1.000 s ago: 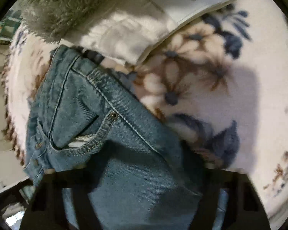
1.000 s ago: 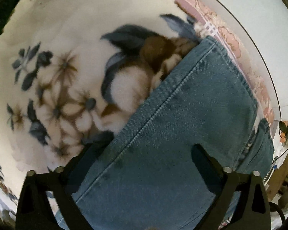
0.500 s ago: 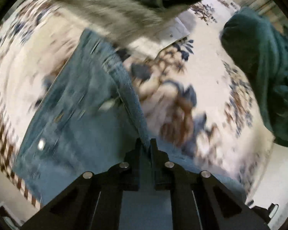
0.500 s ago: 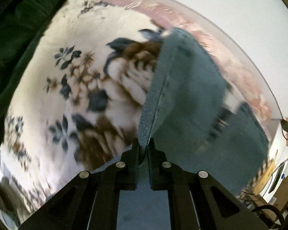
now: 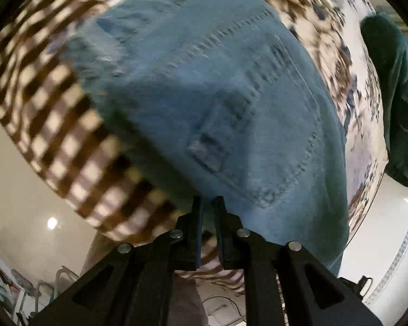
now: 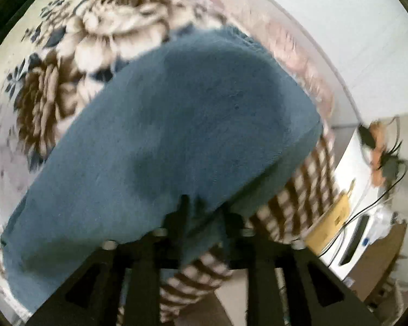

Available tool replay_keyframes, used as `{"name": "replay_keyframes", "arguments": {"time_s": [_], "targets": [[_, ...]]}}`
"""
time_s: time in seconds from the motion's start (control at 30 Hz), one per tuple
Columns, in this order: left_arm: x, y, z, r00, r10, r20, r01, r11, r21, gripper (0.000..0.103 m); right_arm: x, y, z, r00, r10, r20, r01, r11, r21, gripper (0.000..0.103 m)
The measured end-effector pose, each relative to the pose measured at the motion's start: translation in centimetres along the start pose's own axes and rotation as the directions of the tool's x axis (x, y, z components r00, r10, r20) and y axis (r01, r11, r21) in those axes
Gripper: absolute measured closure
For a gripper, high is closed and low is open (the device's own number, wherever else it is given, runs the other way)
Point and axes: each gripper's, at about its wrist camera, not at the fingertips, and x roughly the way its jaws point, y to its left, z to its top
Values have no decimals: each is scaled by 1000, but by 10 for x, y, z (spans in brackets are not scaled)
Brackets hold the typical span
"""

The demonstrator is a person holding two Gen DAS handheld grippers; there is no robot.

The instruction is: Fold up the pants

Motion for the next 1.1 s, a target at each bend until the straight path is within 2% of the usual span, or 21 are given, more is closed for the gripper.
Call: {"name": "replay_keyframes", "arguments": {"time_s": [0.03,0.07,0.1,0.2,0.27,0.33,0.47,0.5,0.53,0.57,0.6,0.63,0.67,0.8,0.93,1.0,1.1], "targets": [[-8,5,0,1000,-20,15,20,1000,-6,94,1,-4,-6,999,33,1,-33,999,28,45],[-16,10,1,998,-50,31,50,999,-13,94,1,-9,-13,997,72,9,-72,996,61,37],[-24,14,2,997,-65,49,67,998,-21,93,-1,-17,-20,993,117,14,-118,989,92,37],[-38,21,10,992,-70,106,75,996,-42,79,2,-22,-40,970,241,16,-241,959,151,37],[-39,27,19,989,-65,129,73,995,-61,59,9,-13,-53,956,292,9,-290,944,160,37],[-32,36,32,989,-49,142,64,993,-103,57,18,3,-68,929,369,-1,-364,917,161,37],[-20,52,56,983,-12,185,44,985,-169,57,35,35,-94,895,445,-37,-433,885,171,38],[-16,54,63,981,-19,193,56,981,-188,57,41,42,-101,892,449,-47,-436,883,172,40],[-16,59,65,979,-21,204,61,979,-194,60,46,49,-108,890,453,-51,-439,882,174,51],[-16,61,66,975,-15,222,61,978,-200,71,51,55,-112,894,444,-60,-428,886,177,68],[-18,60,66,970,5,245,47,978,-205,78,55,59,-116,904,423,-59,-408,896,178,79],[-21,58,65,963,21,270,34,979,-199,84,57,63,-121,913,406,-43,-394,904,170,95],[-26,59,63,958,21,287,35,982,-187,87,56,66,-125,928,371,-29,-362,919,155,99],[-45,47,58,939,-2,343,42,993,-109,91,27,73,-146,949,314,35,-316,945,80,100],[-55,48,63,939,-9,344,40,996,-84,91,2,66,-166,949,313,33,-314,948,54,101],[-54,58,66,946,-7,324,43,994,-103,91,-1,59,-164,955,297,1,-297,954,37,101],[-43,76,67,960,-6,279,43,991,-126,90,26,52,-157,950,288,-119,-287,958,25,97]]}}
